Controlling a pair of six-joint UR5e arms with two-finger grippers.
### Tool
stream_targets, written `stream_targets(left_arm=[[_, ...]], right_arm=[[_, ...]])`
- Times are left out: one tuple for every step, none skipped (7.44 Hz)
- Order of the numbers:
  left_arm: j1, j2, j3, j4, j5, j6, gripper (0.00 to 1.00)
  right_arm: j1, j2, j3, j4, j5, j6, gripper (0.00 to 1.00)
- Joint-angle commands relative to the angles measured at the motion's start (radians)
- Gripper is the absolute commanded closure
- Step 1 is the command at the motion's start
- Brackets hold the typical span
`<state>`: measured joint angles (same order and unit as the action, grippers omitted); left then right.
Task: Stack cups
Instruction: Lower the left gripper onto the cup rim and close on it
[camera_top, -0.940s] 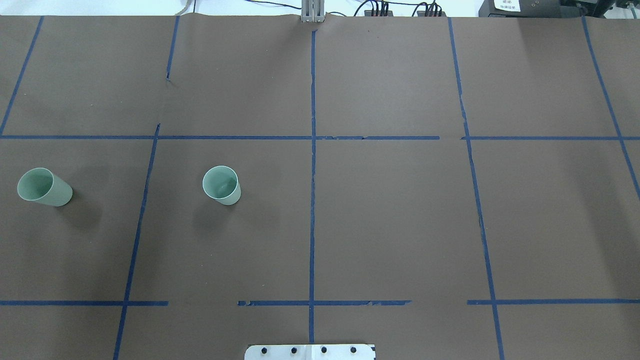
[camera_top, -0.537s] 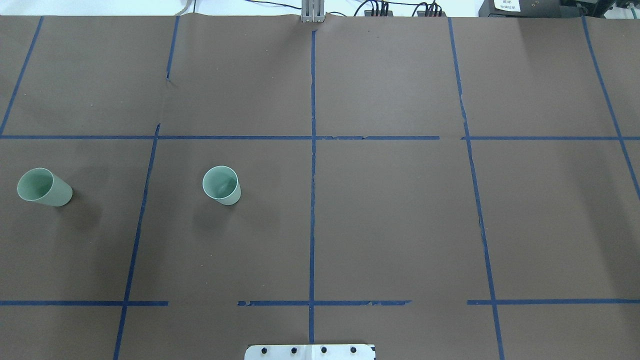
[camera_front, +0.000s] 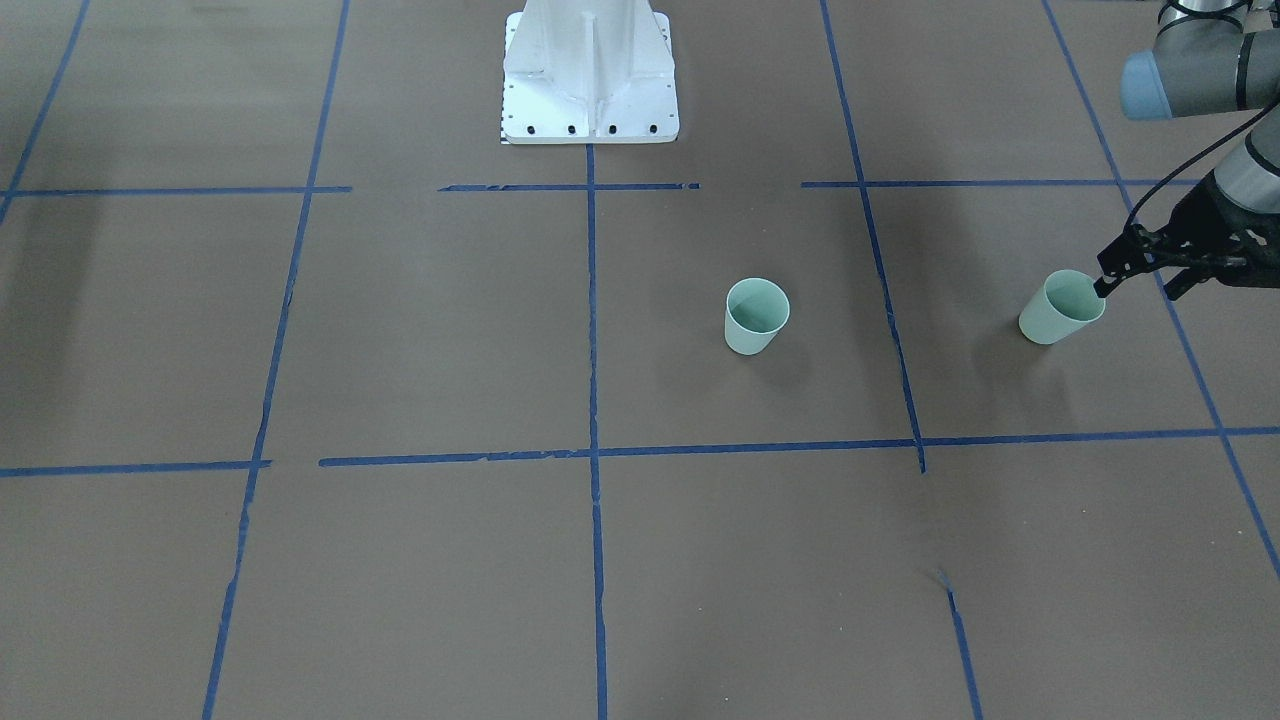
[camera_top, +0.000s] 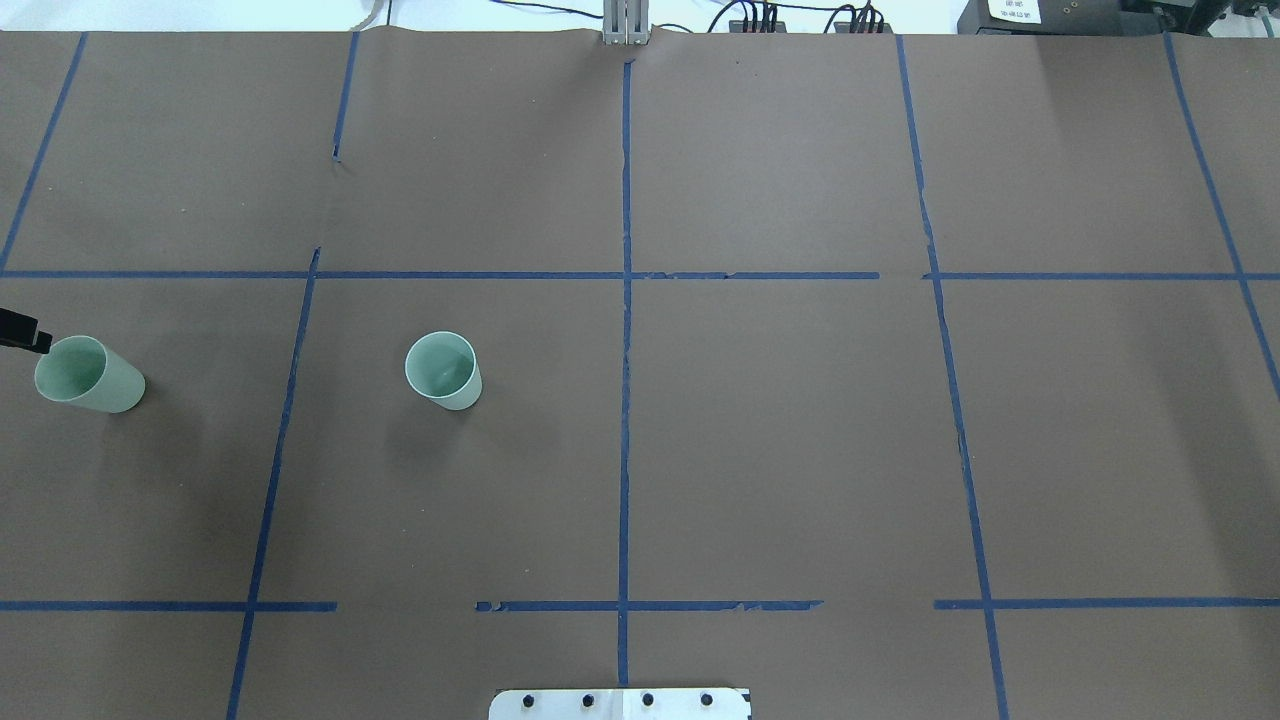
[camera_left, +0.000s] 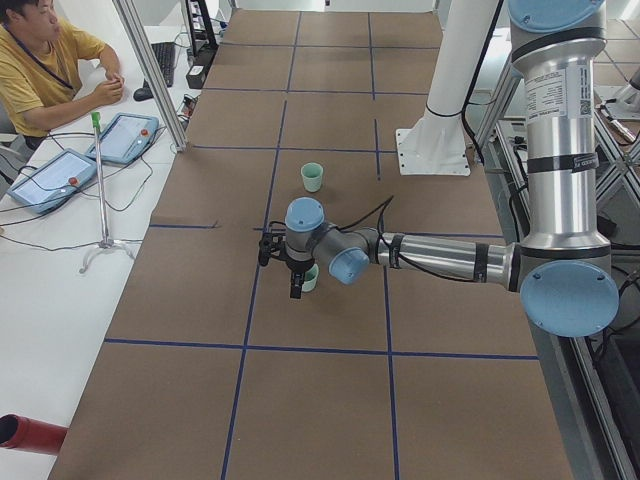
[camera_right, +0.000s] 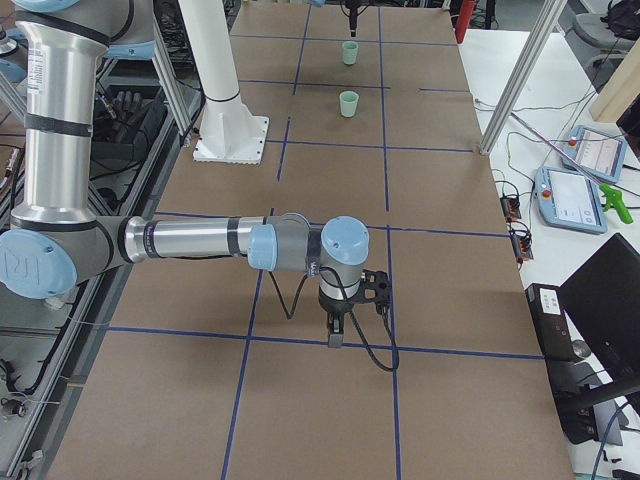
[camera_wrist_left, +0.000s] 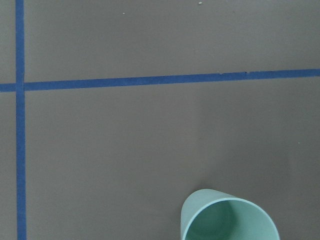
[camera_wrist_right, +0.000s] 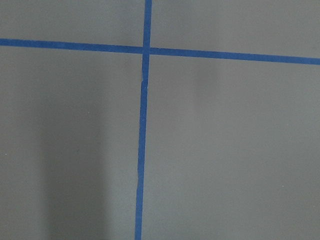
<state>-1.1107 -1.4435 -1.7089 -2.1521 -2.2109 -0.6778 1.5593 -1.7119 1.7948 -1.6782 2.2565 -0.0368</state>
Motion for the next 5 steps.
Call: stream_targets(left_arm=[[0.034, 0.000, 0.021, -0.035, 0.013, -0.034, 0.00], [0.041, 0.000, 0.023, -0.035, 0.013, -0.035, 0.00], [0.048, 0.000, 0.023, -0.035, 0.017, -0.035, 0.13], [0.049, 0.000, 0.023, -0.032, 0.019, -0.042, 0.64], [0.049, -0.003, 0.025, -0.025, 0.014, -0.072, 1.00]], right_arm=[[0.001, 0.000, 0.000, 0.000, 0.000, 0.000, 0.00], [-0.001, 0.000, 0.000, 0.000, 0.000, 0.000, 0.00], [-0.001, 0.000, 0.000, 0.000, 0.000, 0.000, 0.00], [0.001, 0.000, 0.000, 0.000, 0.000, 0.000, 0.00], [-0.001, 0.000, 0.000, 0.000, 0.000, 0.000, 0.00]])
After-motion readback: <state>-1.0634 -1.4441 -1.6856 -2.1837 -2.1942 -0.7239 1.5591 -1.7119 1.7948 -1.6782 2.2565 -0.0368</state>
